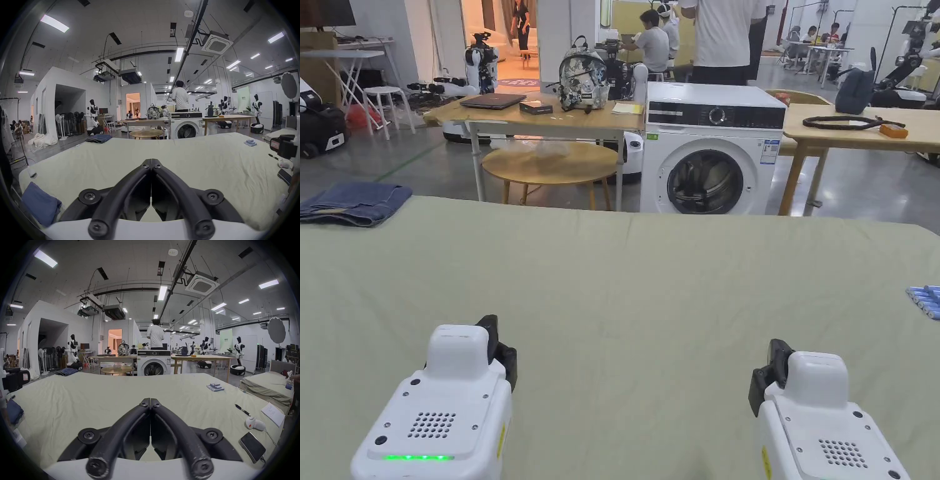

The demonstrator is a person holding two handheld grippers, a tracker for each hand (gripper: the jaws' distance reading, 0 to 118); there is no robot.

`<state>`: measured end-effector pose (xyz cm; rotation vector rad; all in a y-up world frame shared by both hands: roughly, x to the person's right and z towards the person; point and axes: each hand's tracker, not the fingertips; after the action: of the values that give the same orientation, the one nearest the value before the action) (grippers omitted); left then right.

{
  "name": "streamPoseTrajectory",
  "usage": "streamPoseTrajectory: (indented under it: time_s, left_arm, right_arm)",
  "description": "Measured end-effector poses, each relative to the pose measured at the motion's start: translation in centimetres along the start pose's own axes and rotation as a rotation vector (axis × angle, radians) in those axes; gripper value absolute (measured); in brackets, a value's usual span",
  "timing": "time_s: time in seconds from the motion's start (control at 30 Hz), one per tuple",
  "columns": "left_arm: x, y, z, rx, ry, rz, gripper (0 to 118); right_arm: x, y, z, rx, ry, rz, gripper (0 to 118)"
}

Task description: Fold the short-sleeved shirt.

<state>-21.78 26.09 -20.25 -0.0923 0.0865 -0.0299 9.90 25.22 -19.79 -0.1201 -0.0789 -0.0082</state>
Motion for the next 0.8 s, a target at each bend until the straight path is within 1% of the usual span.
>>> streamPoseTrajectory:
  time_s: [0.13, 0.17, 0.2, 0.23, 0.27, 0.3, 0.33, 0.37, 0.4, 0.43, 0.47, 0.5, 0.53, 0.57, 0.6, 0.67, 0.7, 0.73, 0.8]
  left_arm:
    - [0.0, -0.1, 0.1, -0.003, -0.007, 0.011, 0]
    - [0.0, -0.1, 0.1, -0.009, -0.009, 0.014, 2]
    - [-0.1, -0.2, 0.0, -0.016, -0.009, 0.016, 14]
    - [-0.1, -0.2, 0.0, -0.023, -0.008, 0.022, 23]
    - [-0.1, -0.2, -0.1, -0.031, -0.009, 0.027, 29]
    - [-0.2, -0.2, 0.0, -0.035, -0.015, 0.034, 35]
    - [-0.3, -0.3, 0.0, -0.031, -0.02, 0.045, 40]
    - [-0.3, -0.3, 0.1, -0.031, -0.022, 0.052, 46]
    - [-0.3, -0.4, 0.0, -0.032, -0.028, 0.061, 56]
    - [-0.4, -0.5, 0.0, -0.034, -0.042, 0.065, 62]
    - [-0.4, -0.6, 0.0, -0.036, -0.049, 0.07, 65]
    - [-0.4, -0.6, 0.0, -0.033, -0.056, 0.075, 65]
    - [-0.4, -0.7, 0.0, -0.026, -0.062, 0.084, 66]
    - [-0.5, -0.7, 0.1, -0.02, -0.063, 0.092, 69]
    - [-0.6, -0.7, 0.3, 0.003, -0.071, 0.12, 76]
    - [-0.8, -0.8, 0.4, 0.031, -0.087, 0.159, 78]
    - [-1.1, -0.9, 0.2, 0.052, -0.089, 0.162, 83]
    - [-1.2, -1.0, 0.1, 0.064, -0.082, 0.154, 85]
    - [-0.9, -0.8, 0.2, 0.092, -0.039, 0.115, 85]
  right_arm:
    - [-0.3, -0.1, 0.0, 0.004, 0.018, 0.005, 0]
    - [-0.4, -0.3, -0.1, 0.004, 0.022, 0.012, 0]
    - [-0.7, -0.4, -0.1, 0.0, 0.018, 0.03, 2]
    - [-0.8, -0.5, -0.1, -0.002, 0.014, 0.036, 8]
    - [-0.9, -0.6, 0.1, 0.001, 0.013, 0.035, 20]
    - [-1.0, -0.7, 0.2, 0.005, 0.012, 0.036, 45]
    - [-1.1, -0.8, 0.2, 0.005, 0.014, 0.04, 63]
    - [-1.2, -0.8, 0.1, 0.002, 0.014, 0.046, 73]
    - [-1.4, -0.9, 0.3, 0.004, 0.007, 0.051, 74]
    - [-1.5, -1.0, 0.4, 0.014, -0.007, 0.053, 75]
    - [-1.5, -1.1, 0.6, 0.024, -0.015, 0.053, 78]
    - [-1.5, -1.1, 0.6, 0.023, -0.014, 0.051, 89]
    - [-1.4, -1.1, 0.6, 0.019, -0.016, 0.047, 97]
    - [-1.4, -1.1, 0.5, 0.015, -0.014, 0.045, 100]
    - [-1.4, -1.2, 0.5, 0.011, -0.015, 0.041, 100]
    - [-1.4, -1.2, 0.6, 0.02, -0.03, 0.03, 100]
    - [-1.3, -1.1, 0.6, 0.025, -0.031, 0.026, 100]
    - [-1.3, -1.1, 0.6, 0.026, -0.03, 0.024, 100]
    - [-1.2, -0.8, 0.6, 0.031, -0.025, 0.024, 100]
